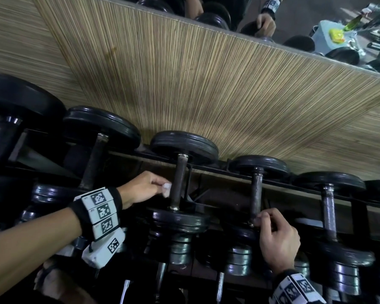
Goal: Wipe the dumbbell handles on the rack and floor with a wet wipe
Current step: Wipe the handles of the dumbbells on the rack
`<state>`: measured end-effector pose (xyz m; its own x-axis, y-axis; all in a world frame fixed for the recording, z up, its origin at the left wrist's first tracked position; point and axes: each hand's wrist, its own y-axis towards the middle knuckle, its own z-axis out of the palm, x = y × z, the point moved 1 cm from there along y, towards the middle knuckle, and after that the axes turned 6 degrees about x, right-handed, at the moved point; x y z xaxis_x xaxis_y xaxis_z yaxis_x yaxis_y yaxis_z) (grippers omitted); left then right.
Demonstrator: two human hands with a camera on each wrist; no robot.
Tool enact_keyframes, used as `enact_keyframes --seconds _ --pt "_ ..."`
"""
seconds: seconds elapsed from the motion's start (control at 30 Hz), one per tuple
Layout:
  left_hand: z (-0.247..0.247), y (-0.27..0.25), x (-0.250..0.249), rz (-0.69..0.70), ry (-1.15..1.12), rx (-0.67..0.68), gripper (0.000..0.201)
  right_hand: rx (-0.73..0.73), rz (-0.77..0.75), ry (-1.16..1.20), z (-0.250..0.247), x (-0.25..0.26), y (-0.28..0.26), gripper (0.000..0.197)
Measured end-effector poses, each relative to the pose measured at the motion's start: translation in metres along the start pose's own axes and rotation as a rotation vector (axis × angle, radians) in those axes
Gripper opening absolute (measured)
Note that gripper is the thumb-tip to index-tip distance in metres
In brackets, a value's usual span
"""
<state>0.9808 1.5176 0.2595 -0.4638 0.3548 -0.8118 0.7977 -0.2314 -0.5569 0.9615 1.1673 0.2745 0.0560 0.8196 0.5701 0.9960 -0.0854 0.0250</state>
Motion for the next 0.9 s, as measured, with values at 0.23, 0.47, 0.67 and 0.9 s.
enact_keyframes --seconds 0.23,0.47,0.67,0.9 --pt "0.007 -0.002 -0.001 0.017 0.040 0.060 0.018 -0.015 0.000 -0.002 0.002 -0.003 0.000 0.033" --pt "0.002 -0.010 0.009 0.021 0.060 0.117 0.026 -0.020 0.000 0.001 0.002 -0.003 0.000 0.035" --pt "0.003 -0.009 0.007 -0.033 0.048 0.082 0.025 -0.017 -0.012 0.009 0.001 -0.001 0.000 0.035" --pt "-0.011 0.012 -0.021 0.041 -0.031 -0.063 0.022 -0.014 0.001 0.005 0.002 -0.002 0.000 0.033"
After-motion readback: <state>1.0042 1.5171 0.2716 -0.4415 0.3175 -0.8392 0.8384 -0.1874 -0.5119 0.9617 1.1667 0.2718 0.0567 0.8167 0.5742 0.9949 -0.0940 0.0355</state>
